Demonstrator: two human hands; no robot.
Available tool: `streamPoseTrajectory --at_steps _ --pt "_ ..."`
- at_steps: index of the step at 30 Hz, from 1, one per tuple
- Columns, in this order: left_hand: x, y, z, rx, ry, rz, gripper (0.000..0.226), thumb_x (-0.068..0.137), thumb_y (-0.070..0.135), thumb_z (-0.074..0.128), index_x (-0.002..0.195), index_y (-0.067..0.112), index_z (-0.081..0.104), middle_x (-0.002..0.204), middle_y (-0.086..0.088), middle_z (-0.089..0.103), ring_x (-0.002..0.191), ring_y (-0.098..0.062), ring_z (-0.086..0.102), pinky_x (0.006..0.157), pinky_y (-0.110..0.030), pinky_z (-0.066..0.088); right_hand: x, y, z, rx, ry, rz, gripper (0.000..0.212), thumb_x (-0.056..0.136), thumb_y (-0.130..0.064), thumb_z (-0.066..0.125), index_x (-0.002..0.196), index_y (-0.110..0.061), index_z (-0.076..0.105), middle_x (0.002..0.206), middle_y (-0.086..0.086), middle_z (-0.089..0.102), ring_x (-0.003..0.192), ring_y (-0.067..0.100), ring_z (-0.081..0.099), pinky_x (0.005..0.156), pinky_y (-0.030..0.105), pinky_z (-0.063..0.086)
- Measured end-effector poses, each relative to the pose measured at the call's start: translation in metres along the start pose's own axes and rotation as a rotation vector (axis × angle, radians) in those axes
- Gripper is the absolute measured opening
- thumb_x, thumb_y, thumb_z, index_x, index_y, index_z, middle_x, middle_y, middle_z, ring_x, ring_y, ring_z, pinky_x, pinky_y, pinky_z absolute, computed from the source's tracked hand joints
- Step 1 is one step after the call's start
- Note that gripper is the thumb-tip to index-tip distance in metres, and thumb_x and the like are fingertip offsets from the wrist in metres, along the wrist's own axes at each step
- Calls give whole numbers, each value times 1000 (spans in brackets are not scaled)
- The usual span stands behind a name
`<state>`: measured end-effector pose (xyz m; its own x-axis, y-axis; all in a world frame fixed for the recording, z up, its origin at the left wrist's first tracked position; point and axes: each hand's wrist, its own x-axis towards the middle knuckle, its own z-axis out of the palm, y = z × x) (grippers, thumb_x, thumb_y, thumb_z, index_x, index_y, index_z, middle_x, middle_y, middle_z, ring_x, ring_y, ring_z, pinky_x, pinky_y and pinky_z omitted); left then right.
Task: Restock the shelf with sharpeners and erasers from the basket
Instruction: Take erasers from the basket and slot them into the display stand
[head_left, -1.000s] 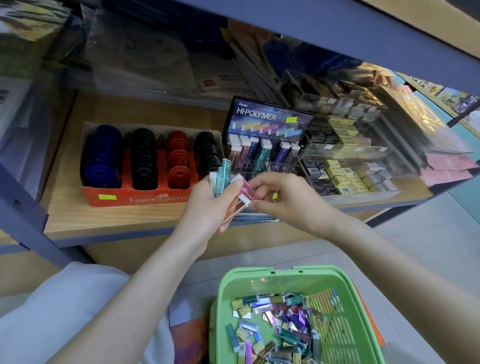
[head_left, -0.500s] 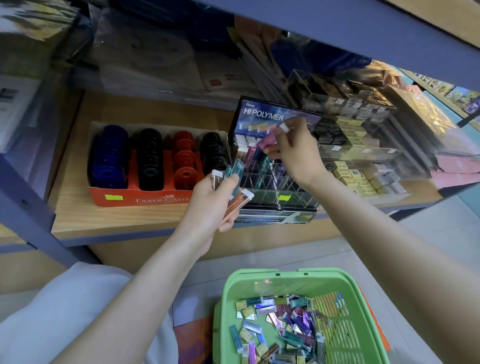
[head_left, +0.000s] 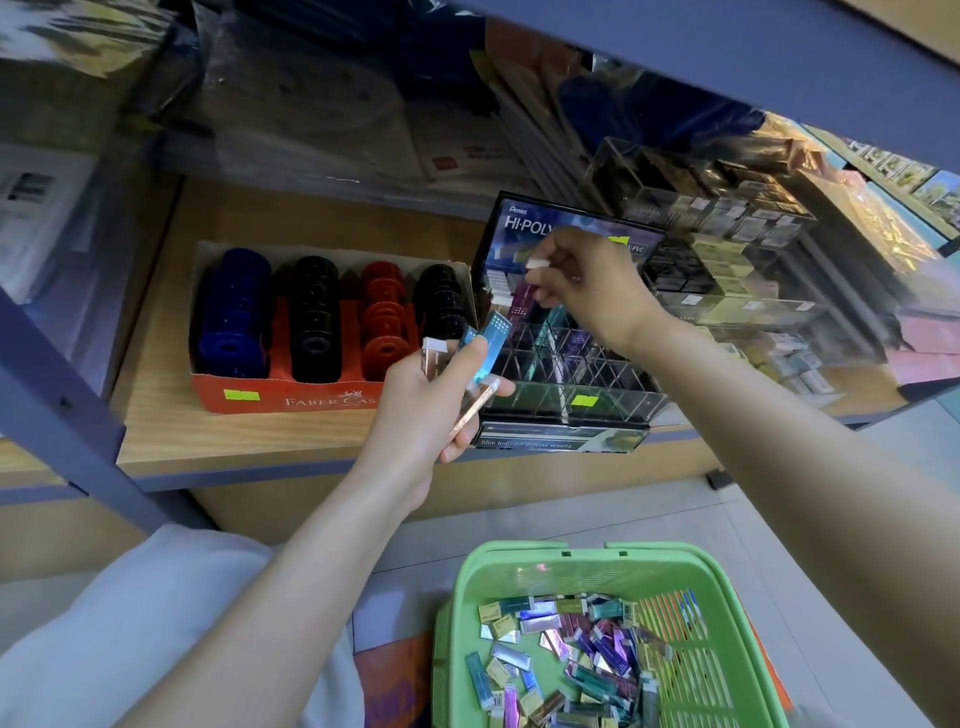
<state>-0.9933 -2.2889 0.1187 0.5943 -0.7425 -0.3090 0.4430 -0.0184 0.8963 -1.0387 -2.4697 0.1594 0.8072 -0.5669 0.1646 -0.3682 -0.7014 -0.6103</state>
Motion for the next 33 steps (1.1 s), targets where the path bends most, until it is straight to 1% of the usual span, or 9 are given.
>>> streamPoseTrajectory --at_steps 4,8,12,15,18,21,24,26,33 --pt "1 0 0 -35 0 -32 26 97 22 49 102 -2 58 73 -7 71 28 -8 27 32 -15 18 5 2 -4 5 -52 6 8 91 0 57 92 -7 52 70 5 59 61 13 60 65 20 54" --pt "2 1 0 -39 -3 -44 29 97 19 46 102 -7 59 62 -3 68 26 -7 27 32 -16 18 3 12 3 -134 -67 -68 13 85 2 64 89 -8 56 76 2 62 61 -2 58 66 14 51" --pt "2 1 0 -32 -6 -48 31 97 20 45 103 -7 59 52 0 64 27 -7 26 32 -15 19 4 20 10 -325 14 -174 13 80 -6 72 91 -7 64 94 3 55 74 19 59 74 35 51" --pt "3 0 -1 -29 -11 -47 30 97 19 44 103 -7 59 54 0 64 27 -7 27 31 -15 19 3 17 14 -344 27 -177 15 77 -4 73 87 -8 63 92 2 54 72 19 57 73 42 52" --pt "3 -1 -1 -40 -18 -47 30 97 17 41 104 -7 58 53 0 64 26 -7 26 31 -15 19 1 16 15 -344 43 -147 23 76 -5 75 80 -16 55 82 -1 55 74 20 57 72 45 52" --pt "4 -1 -2 -58 -15 -25 26 97 14 39 105 -1 59 70 -7 69 27 -8 26 32 -15 18 -3 14 15 -386 69 -150 10 84 -7 67 87 -12 59 90 4 58 77 24 59 72 42 52" --pt "3 -2 -3 -32 -22 -13 20 98 15 42 102 6 59 77 -8 71 29 -8 26 33 -17 17 -21 1 16 -192 153 -90 9 95 -15 54 91 -11 61 86 4 60 70 17 56 67 30 46" --pt "3 -2 -3 -18 -42 -11 16 98 17 45 98 11 60 77 -7 72 29 -7 25 34 -18 16 -40 -12 17 27 81 30 17 98 -21 48 93 -13 62 80 2 63 63 8 57 64 24 48" --pt "3 -5 -2 25 -56 10 19 96 28 53 101 12 60 62 -6 62 31 -9 26 34 -17 15 -72 -10 2 208 -170 97 7 83 -22 70 79 -26 66 75 -2 64 66 8 54 62 18 48"
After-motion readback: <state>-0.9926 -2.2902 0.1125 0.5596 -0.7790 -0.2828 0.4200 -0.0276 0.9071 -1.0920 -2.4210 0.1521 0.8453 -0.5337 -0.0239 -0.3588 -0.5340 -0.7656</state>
